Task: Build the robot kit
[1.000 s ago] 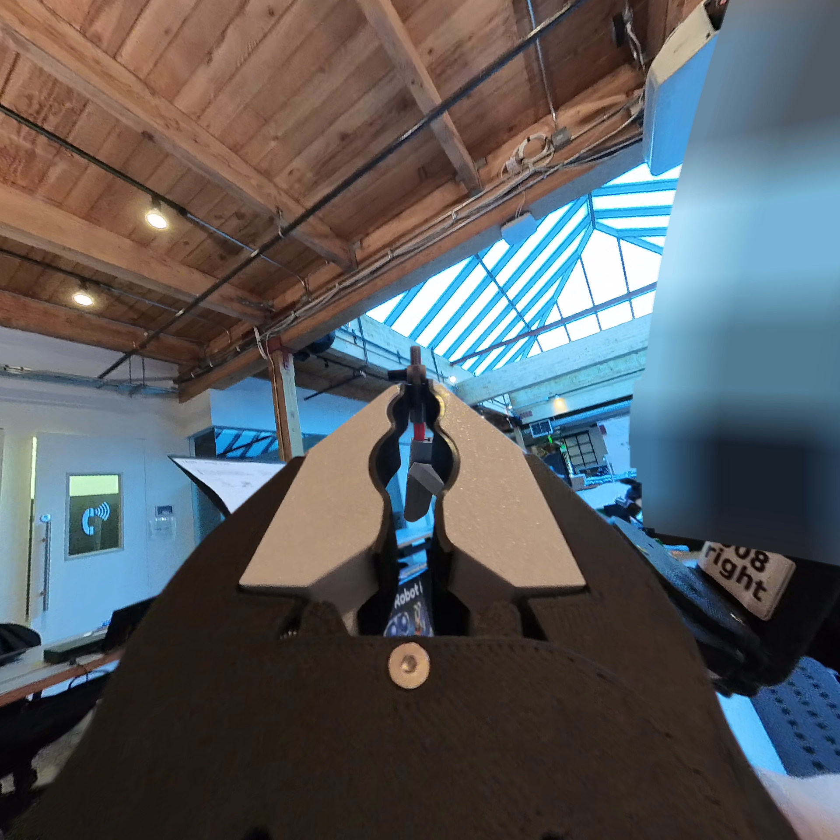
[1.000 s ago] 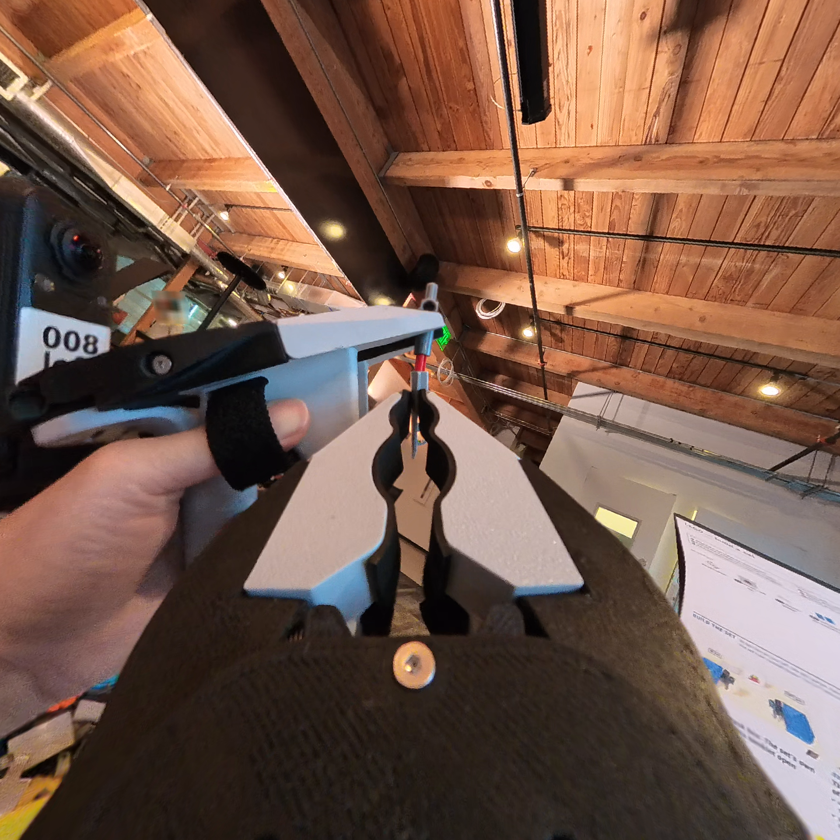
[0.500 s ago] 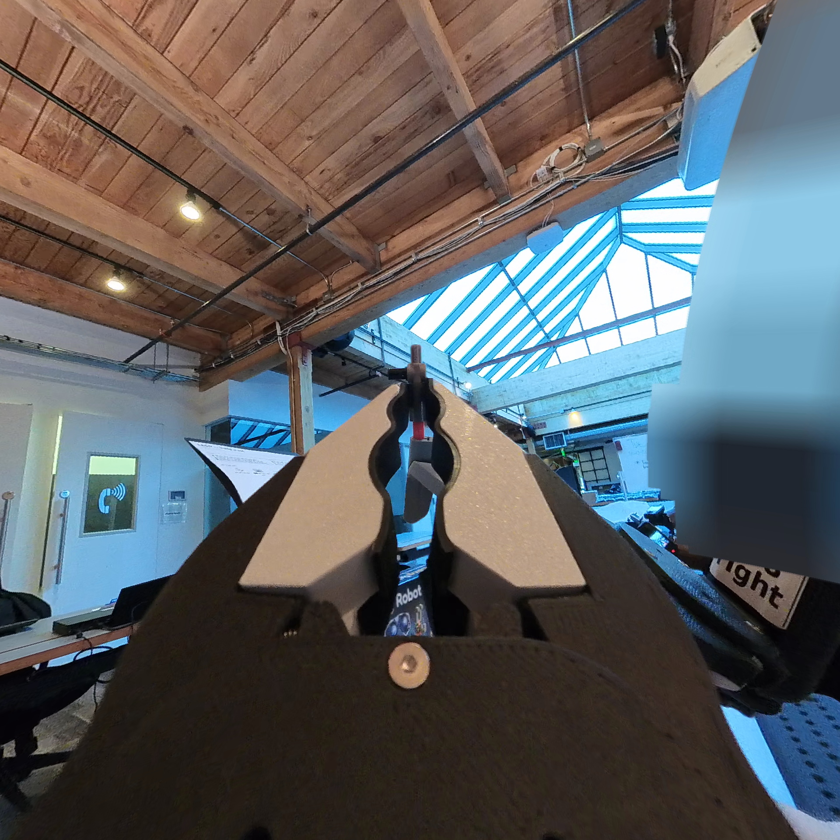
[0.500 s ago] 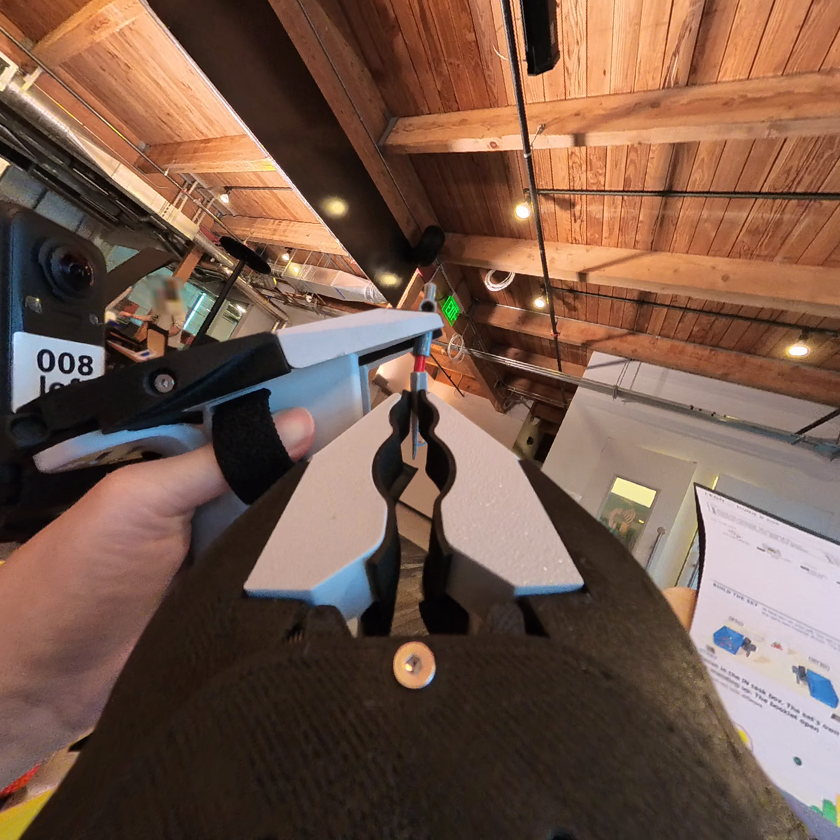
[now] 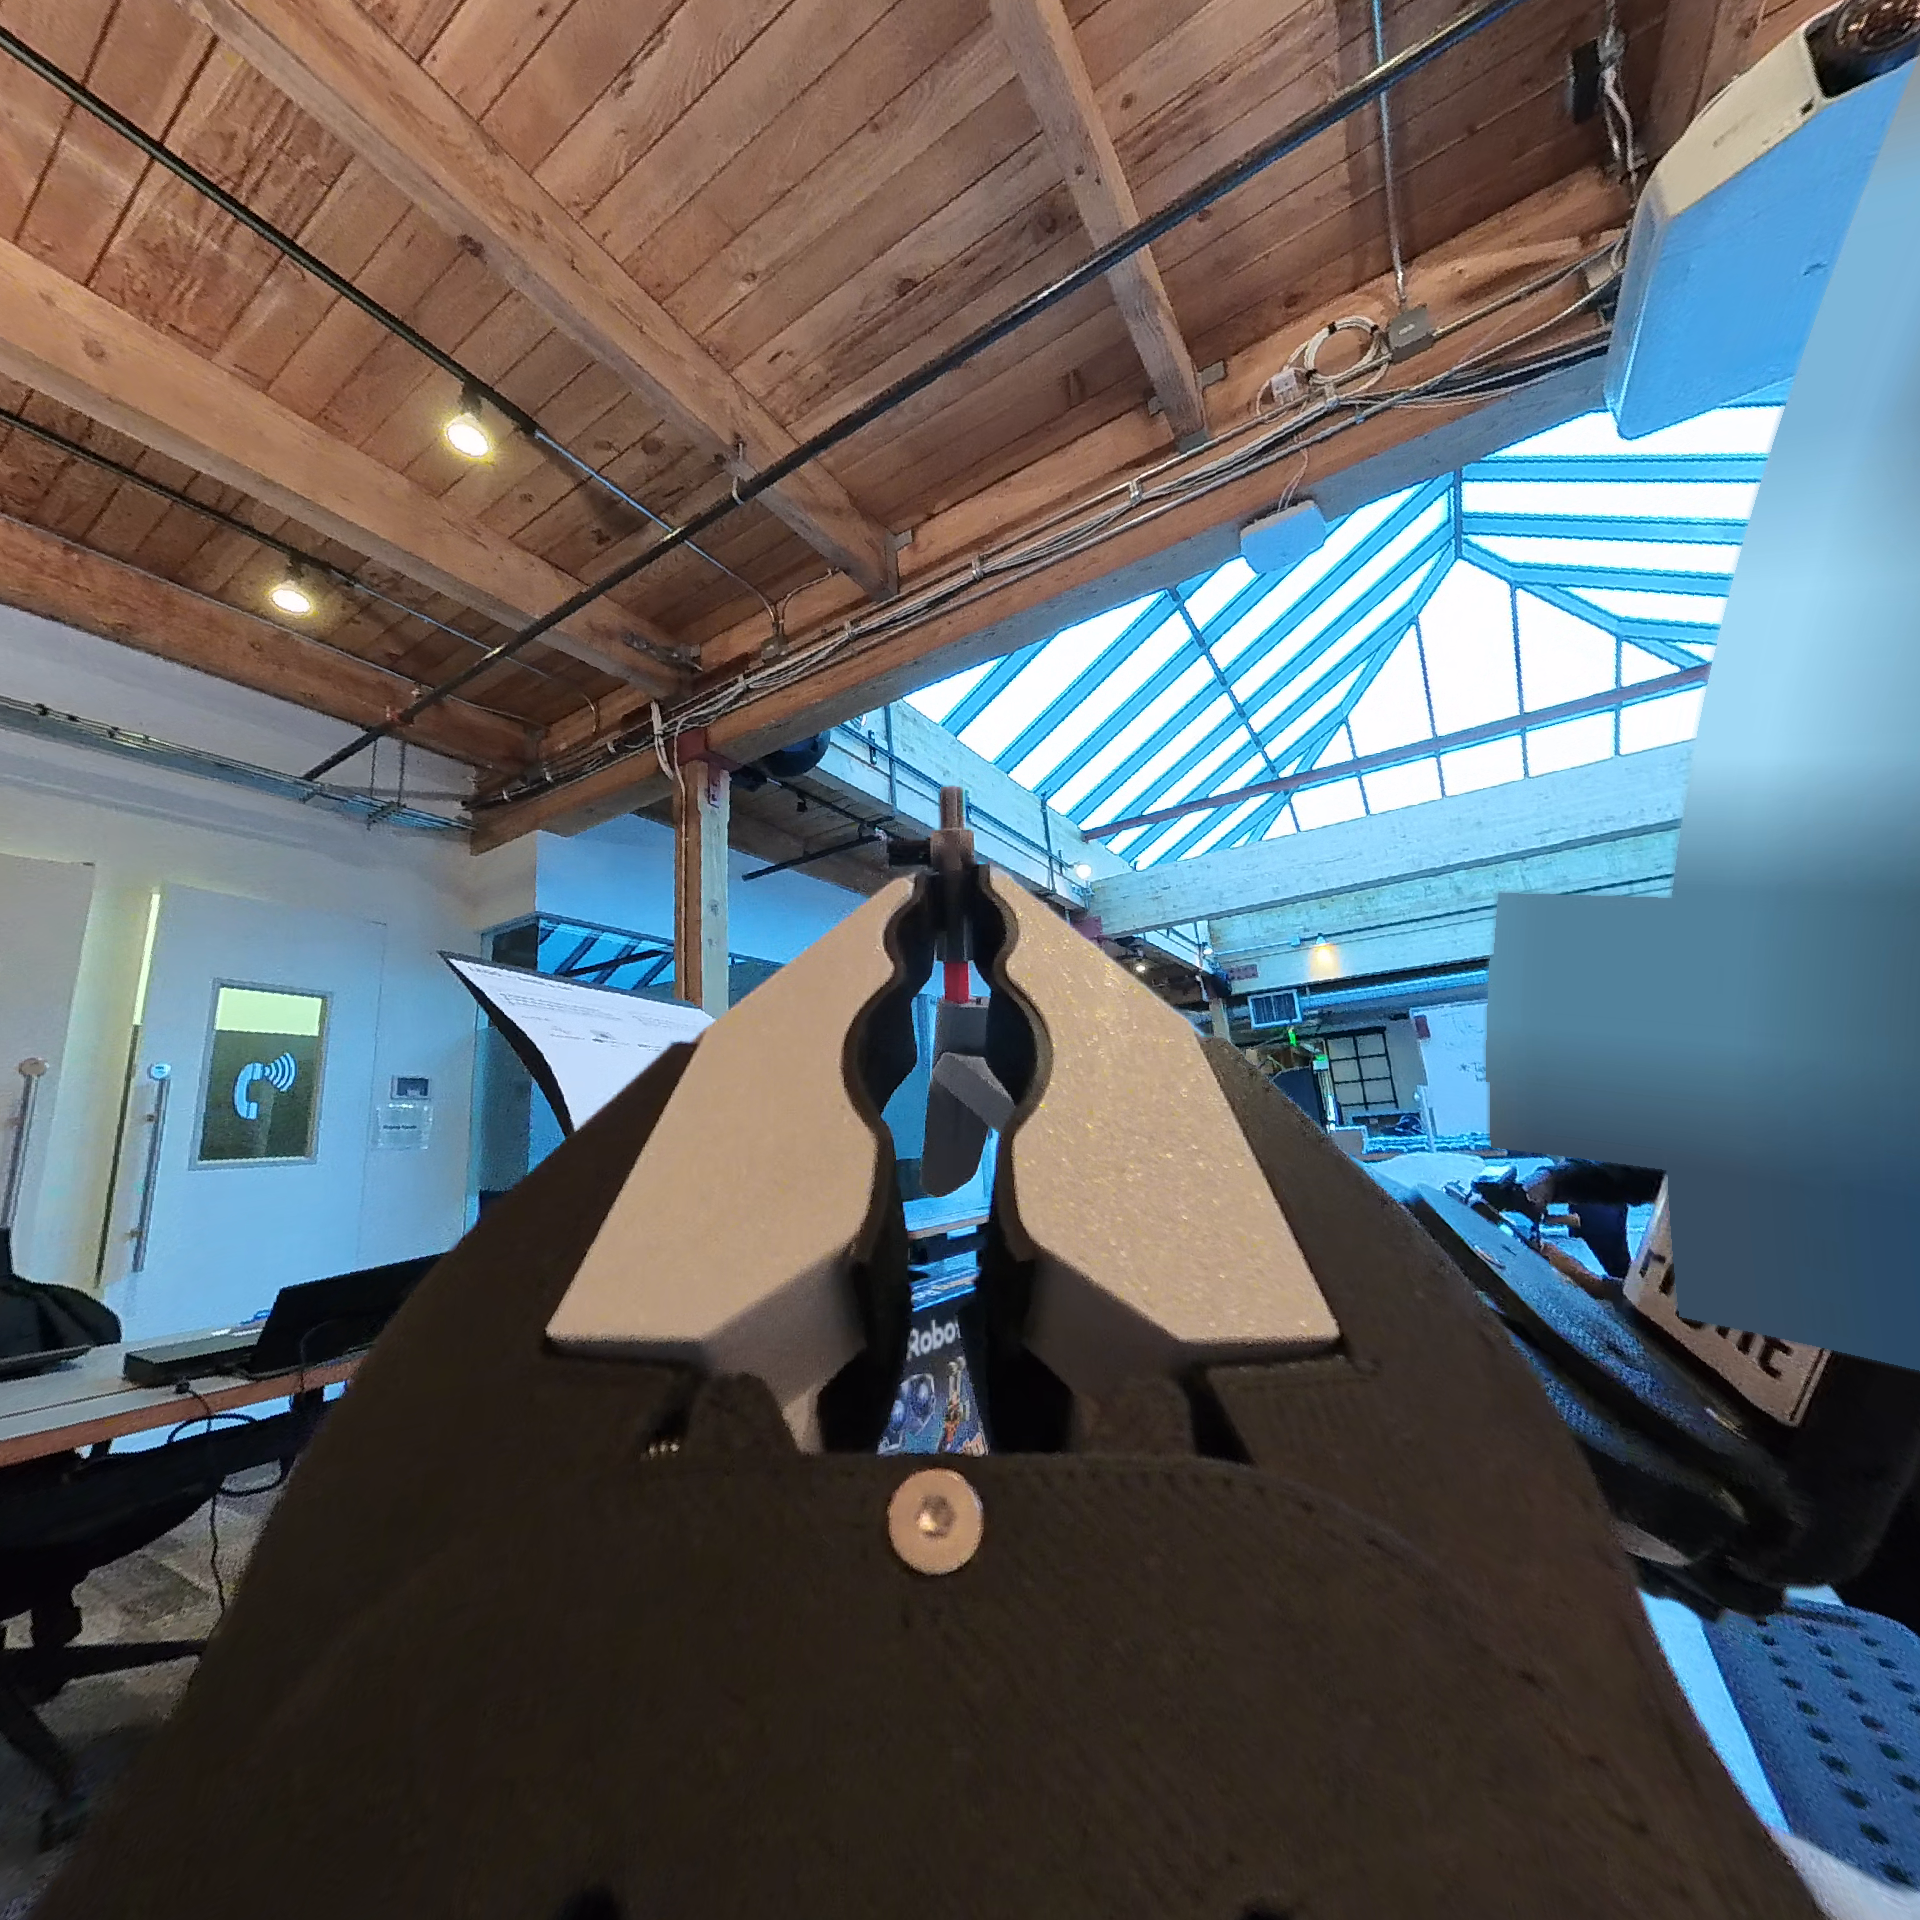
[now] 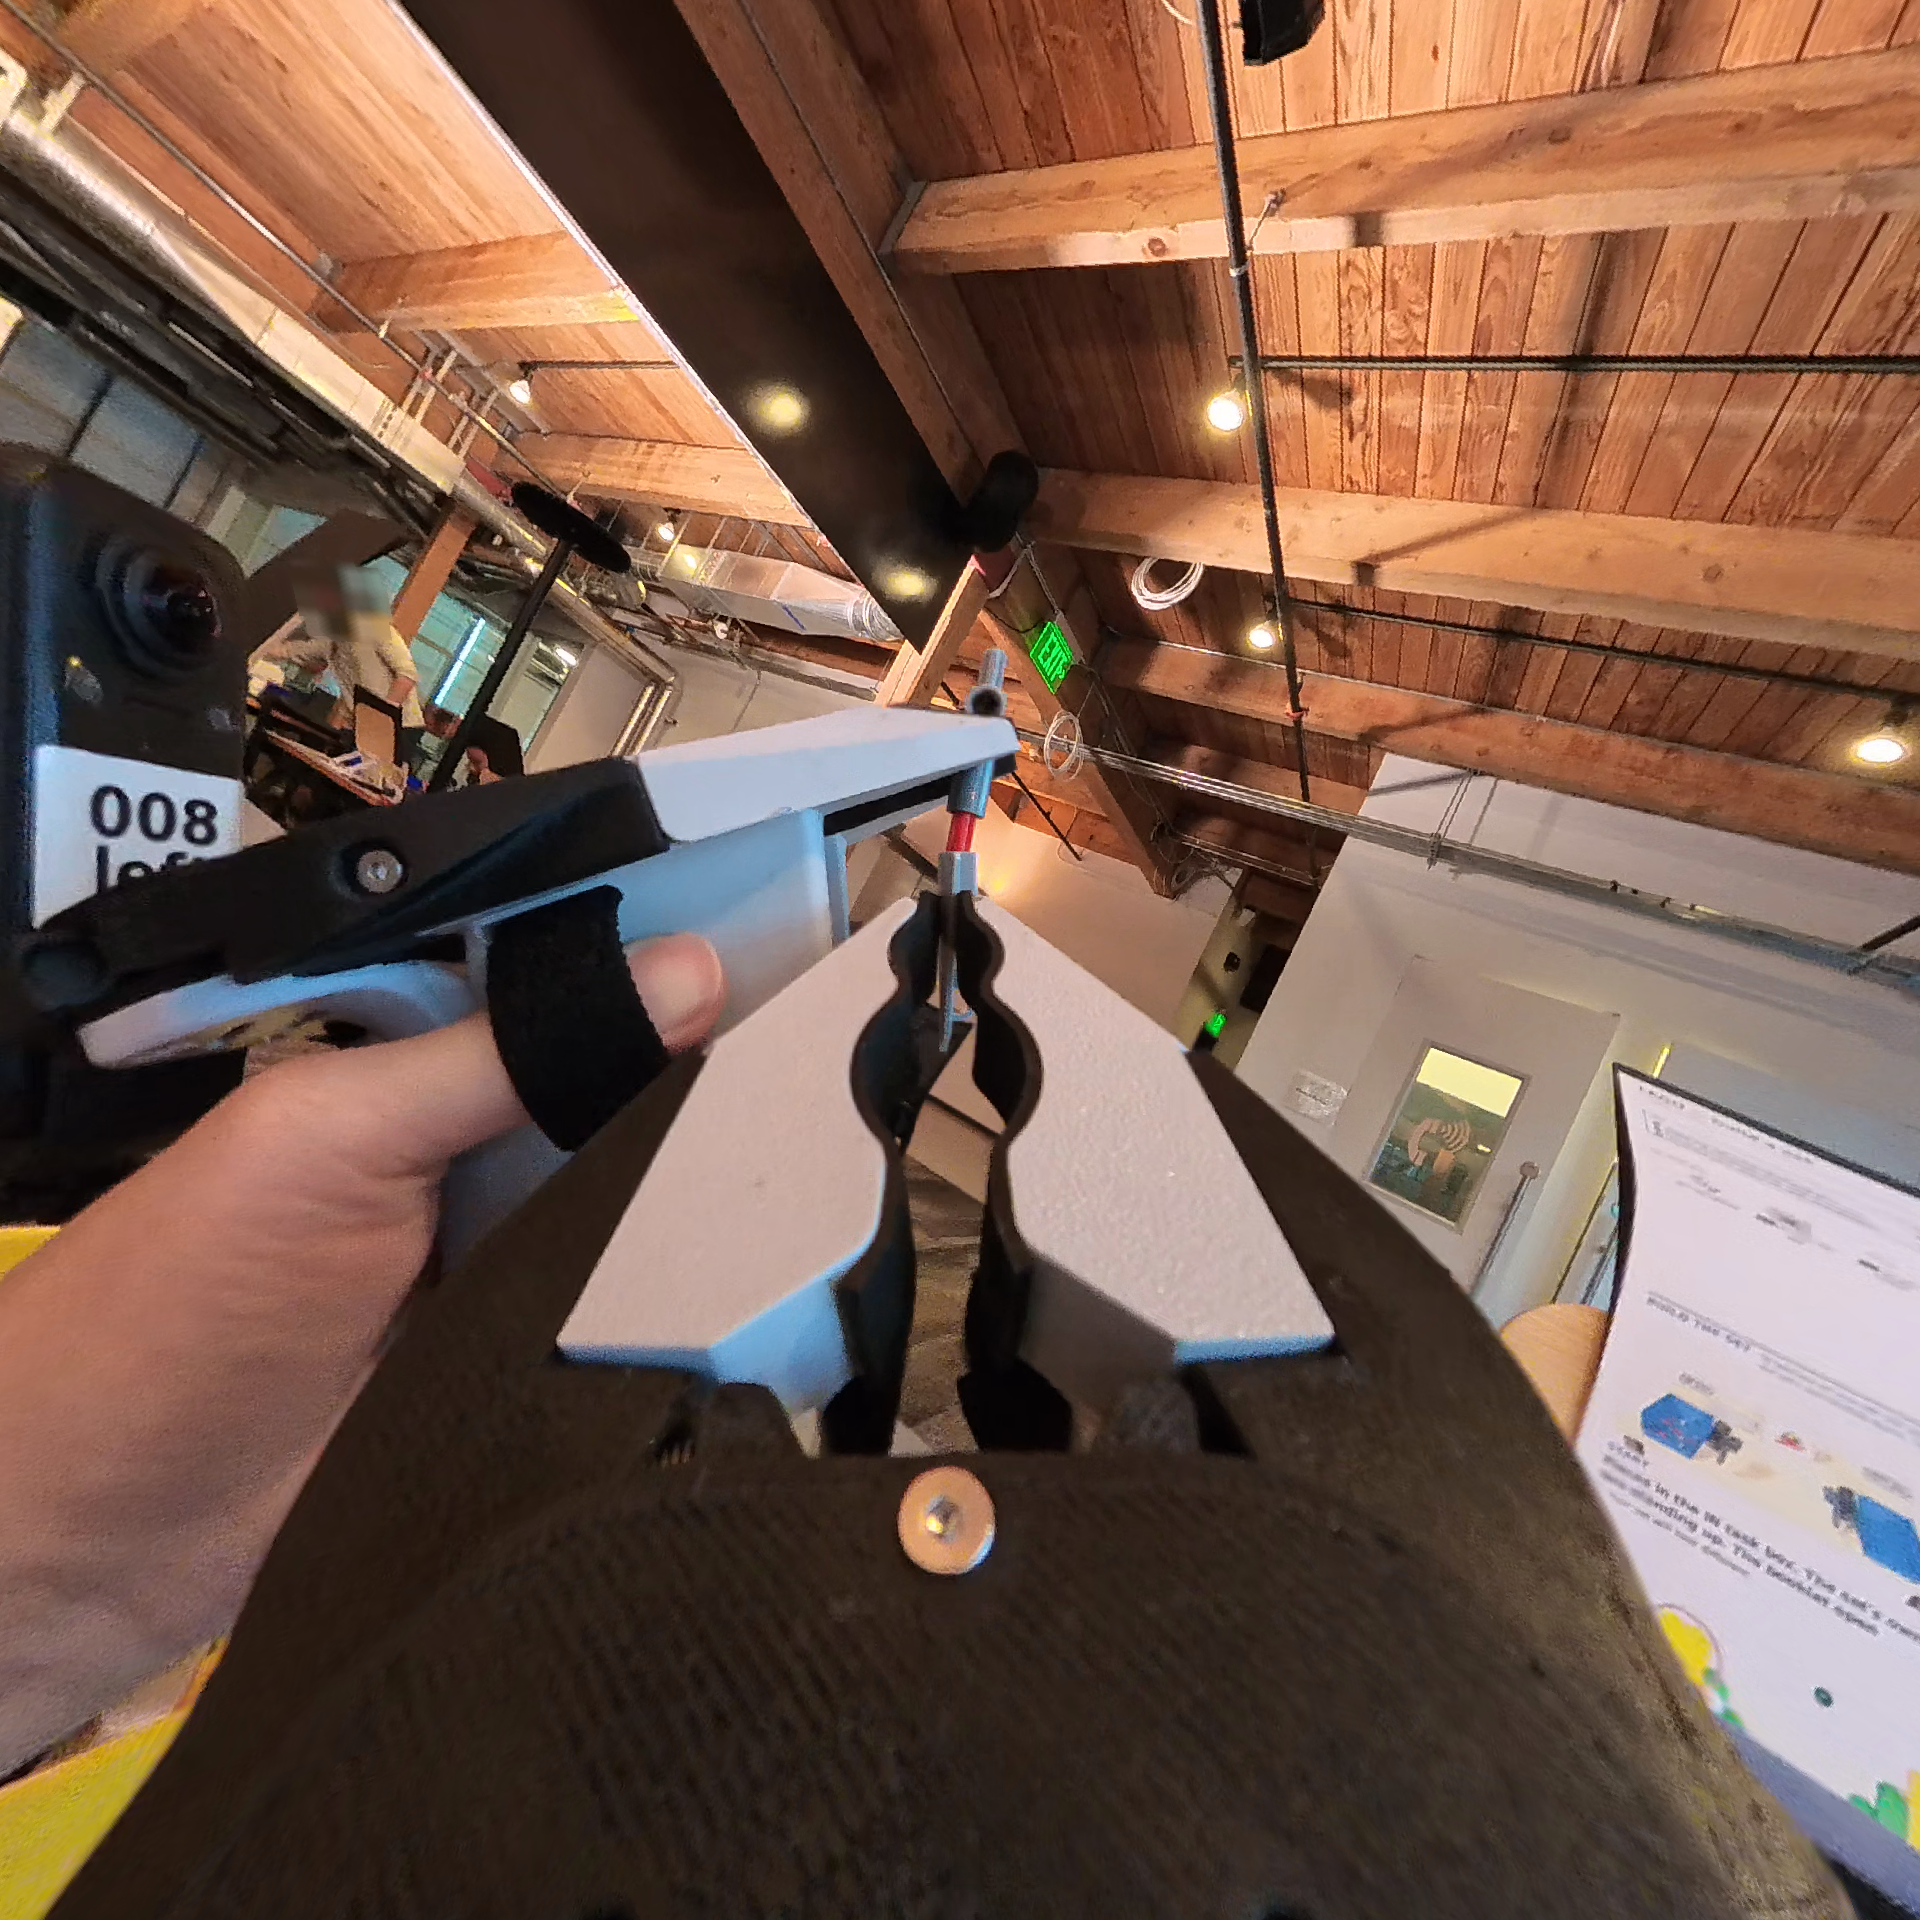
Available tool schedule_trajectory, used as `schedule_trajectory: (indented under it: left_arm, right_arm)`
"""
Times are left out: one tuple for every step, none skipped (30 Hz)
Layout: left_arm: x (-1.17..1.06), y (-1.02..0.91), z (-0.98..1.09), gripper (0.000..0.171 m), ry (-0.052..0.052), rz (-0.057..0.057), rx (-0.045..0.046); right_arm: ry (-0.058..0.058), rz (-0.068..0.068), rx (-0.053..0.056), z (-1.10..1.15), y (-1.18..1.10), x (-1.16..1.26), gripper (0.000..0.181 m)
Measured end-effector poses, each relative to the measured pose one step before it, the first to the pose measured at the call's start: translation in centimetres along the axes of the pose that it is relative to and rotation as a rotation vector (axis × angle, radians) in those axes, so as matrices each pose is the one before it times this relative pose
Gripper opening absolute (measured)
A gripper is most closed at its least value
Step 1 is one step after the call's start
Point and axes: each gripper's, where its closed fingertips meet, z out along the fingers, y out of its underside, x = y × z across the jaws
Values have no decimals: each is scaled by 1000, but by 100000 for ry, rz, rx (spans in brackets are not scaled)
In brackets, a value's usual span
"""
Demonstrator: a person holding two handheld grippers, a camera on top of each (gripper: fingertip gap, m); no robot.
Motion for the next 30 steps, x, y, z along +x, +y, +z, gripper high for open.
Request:
schedule_trajectory:
  left_arm:
    - [-3,22,3,5,208,-119,-203]
    - [-13,21,15,5,271,-205,-471]
    - [-22,29,3,5,37,122,-182]
    - [-27,48,3,6,-45,115,-72]
    - [-31,60,-1,5,-152,153,-20]
    - [-33,64,11,5,-211,70,-48]
    - [-26,9,-18,5,-313,-26,269]
    - [-44,24,-24,5,-621,52,629]
    - [-41,30,-12,5,-552,-850,628]
    - [-40,-7,-13,6,-315,-2031,970]
    - [1,-12,-10,5,-126,-1966,1056]
    - [-60,43,-14,5,-677,-1032,628]
    - [-54,62,-22,5,-934,504,350]
    - [-44,78,4,6,-841,1124,-144]
    - [-59,80,-3,6,-795,1097,-394]
    - [-47,94,9,6,-413,747,-324]
    - [-111,115,33,6,-75,-405,-689]
    - [-208,85,-1,6,-264,-852,-792]
    - [-210,7,-24,6,-177,-548,-627]
    - [-133,43,2,5,-110,-418,-1008]
    - [-19,-32,17,5,-155,-281,-511]
    - [85,-90,12,5,-334,46,353]
    - [180,-18,68,6,-178,439,369]
    - [123,-3,77,6,-480,270,336]
    - [-13,21,40,6,-730,202,108]
    - [-64,45,12,6,-194,-78,-19]
    - [-133,43,-7,5,-163,-994,-120]
    - [-165,85,-19,5,-363,-1182,-118]
    - [-108,77,-12,5,-351,-929,162]
    - [-48,1,-17,5,-270,-588,579]
  right_arm:
    - [-851,-1267,296,9,13,4,0]
    - [-813,-1181,211,0,37,43,0]
    - [-821,-1035,-20,12,36,33,0]
    - [-468,-1089,-295,-4,59,59,0]
    - [-76,-671,-346,-6,71,49,0]
    - [104,335,-138,-4,55,15,0]
    - [-46,1588,-23,12,33,-30,0]
    - [290,2443,-390,11,64,-14,0]
    - [699,2392,-211,8,50,1,0]
    - [916,1870,45,-7,8,-12,0]
    - [1183,1516,-62,-30,0,28,0]
    - [880,1350,-597,2,80,13,0]
    - [586,1453,-697,7,101,12,0]
    - [203,1552,-460,3,90,25,0]
    - [-144,1211,-546,16,101,30,0]
    - [-115,622,-713,33,107,58,0]
    - [-434,67,-771,44,126,56,0]
    - [-1399,-1021,-1056,116,165,-20,0]
    - [-1988,-2106,-915,106,89,16,0]
    - [-1538,-2534,-1157,45,86,140,0]
    - [-1990,-1867,-626,1,-62,66,0]
    - [-1548,-921,-446,-63,-118,99,0]
    - [-36,-21,-289,-97,-117,256,0]
    - [-661,142,-309,-32,-53,111,0]
    - [-1005,-342,-727,18,37,33,0]
    - [-614,-1003,-560,5,42,55,0]
    - [-726,-1428,-850,47,93,-7,0]
    - [94,-943,-1102,28,127,74,0]
    - [89,-489,-624,35,92,14,0]
    - [32,-350,-207,23,23,-9,0]
